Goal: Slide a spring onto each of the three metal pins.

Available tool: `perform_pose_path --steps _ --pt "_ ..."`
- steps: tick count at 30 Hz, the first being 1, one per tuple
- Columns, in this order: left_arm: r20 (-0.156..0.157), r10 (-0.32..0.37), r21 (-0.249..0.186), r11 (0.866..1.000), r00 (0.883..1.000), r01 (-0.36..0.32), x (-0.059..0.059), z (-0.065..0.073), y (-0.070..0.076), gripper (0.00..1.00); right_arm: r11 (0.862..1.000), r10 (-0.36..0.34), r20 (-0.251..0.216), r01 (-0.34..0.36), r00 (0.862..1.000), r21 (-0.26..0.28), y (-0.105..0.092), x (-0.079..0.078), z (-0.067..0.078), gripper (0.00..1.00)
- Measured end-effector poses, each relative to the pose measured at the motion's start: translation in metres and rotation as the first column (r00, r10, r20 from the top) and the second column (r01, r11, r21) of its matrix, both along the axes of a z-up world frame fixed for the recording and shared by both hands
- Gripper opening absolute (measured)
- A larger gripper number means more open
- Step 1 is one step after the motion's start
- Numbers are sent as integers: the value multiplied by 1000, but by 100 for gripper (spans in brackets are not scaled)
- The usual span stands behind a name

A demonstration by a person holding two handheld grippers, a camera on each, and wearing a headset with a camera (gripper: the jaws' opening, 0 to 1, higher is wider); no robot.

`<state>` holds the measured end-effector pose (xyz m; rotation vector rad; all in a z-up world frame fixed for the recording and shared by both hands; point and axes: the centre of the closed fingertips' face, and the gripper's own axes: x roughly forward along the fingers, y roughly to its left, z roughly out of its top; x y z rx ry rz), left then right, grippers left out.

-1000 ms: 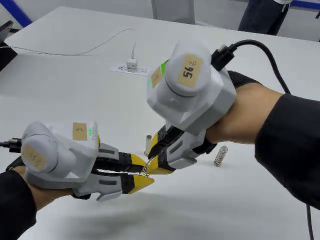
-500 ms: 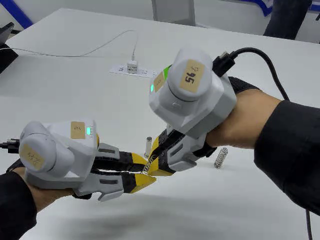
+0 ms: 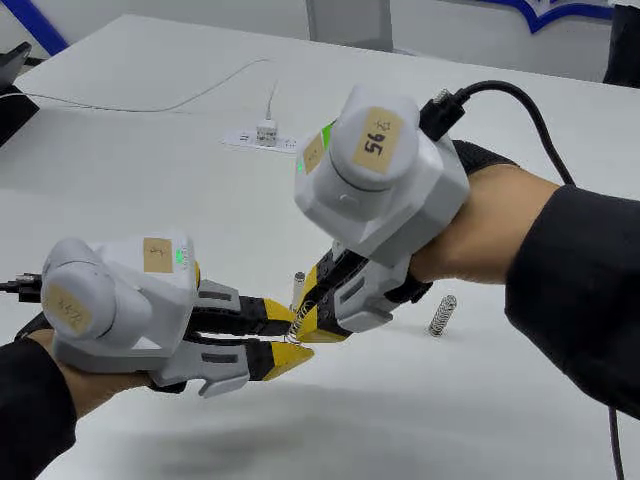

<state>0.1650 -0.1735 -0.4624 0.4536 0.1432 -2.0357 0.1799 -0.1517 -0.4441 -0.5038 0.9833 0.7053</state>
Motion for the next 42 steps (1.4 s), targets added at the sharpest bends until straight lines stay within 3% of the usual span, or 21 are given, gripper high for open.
perform_pose_path --steps 19,42 --pt "-25 95 13 995 995 -94 25 -3 12 30 999 -17 -3 16 1000 -39 -20 8 9 12" --pt "-73 157 36 987 985 -154 37 -6 18 50 994 -59 -5 59 998 -92 -56 38 14 12"
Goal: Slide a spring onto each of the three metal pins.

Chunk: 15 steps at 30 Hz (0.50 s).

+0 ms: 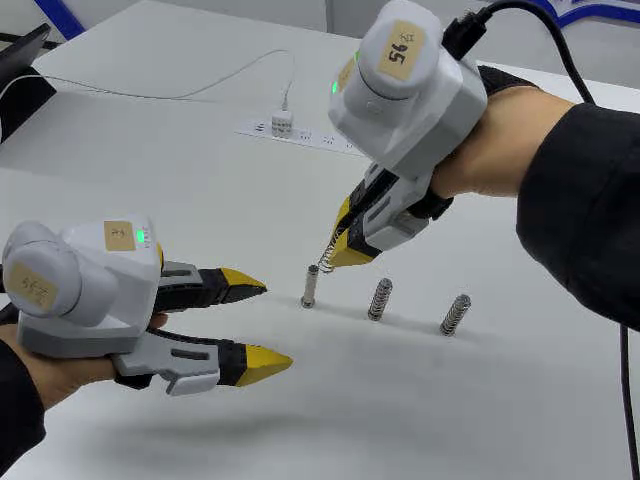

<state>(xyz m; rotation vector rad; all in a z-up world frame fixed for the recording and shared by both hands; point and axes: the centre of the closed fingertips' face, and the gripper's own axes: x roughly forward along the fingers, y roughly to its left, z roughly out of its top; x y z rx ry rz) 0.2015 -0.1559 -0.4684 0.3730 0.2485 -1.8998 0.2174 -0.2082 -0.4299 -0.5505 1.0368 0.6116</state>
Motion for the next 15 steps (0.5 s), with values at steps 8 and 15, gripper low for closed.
perform_pose_path --steps 8,15 --pt "0 3 4 1000 1000 -3 0 -2 0 56 1000 1 -9 -2 1000 -16 -5 10 -6 12" --pt "-7 19 8 1000 1000 -19 3 -4 2 60 999 5 -34 -6 999 -38 -10 17 -14 12"
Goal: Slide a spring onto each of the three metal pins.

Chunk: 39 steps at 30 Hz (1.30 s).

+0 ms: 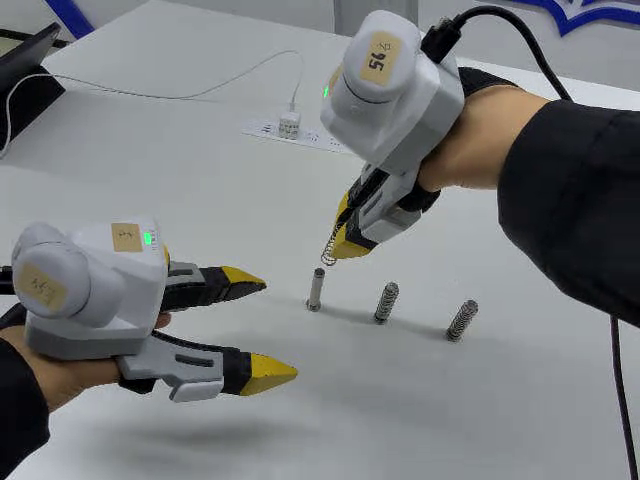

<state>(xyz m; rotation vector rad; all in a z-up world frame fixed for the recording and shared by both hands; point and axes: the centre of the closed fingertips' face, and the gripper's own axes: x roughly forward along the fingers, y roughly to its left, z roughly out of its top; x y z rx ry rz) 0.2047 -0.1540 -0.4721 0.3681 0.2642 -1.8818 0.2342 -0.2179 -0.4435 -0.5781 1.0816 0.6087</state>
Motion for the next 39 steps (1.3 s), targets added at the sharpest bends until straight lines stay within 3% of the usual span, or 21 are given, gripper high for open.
perform_pose_path --steps 14,39 --pt "-5 11 9 1000 1000 -11 2 -3 2 66 1000 8 -42 -8 999 0 1 9 -15 12" --pt "-16 13 11 1000 1000 -13 3 -5 2 68 998 31 -107 -36 994 -43 3 7 -33 12"
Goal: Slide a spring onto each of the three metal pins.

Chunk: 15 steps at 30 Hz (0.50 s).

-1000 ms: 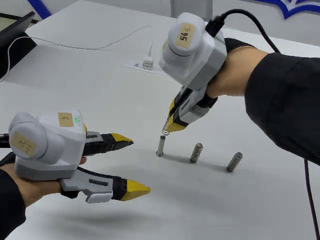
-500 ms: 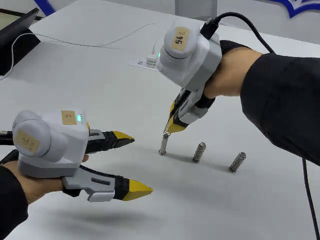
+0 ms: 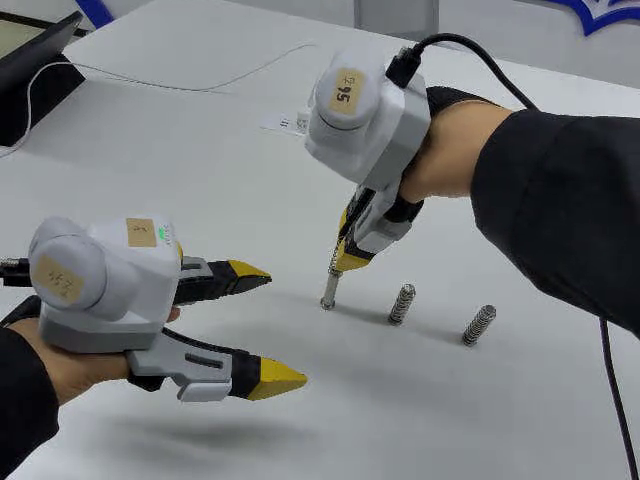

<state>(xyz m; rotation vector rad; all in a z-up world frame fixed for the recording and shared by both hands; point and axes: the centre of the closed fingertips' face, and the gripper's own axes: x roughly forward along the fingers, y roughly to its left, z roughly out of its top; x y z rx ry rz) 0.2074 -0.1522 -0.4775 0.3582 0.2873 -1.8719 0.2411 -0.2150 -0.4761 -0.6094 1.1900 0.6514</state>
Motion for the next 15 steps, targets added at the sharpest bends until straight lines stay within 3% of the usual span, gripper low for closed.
perform_pose_path --steps 15 --pt "-2 -1 1 1000 1000 1 1 -1 -1 67 1000 -8 -42 7 999 -22 -2 0 -20 12"
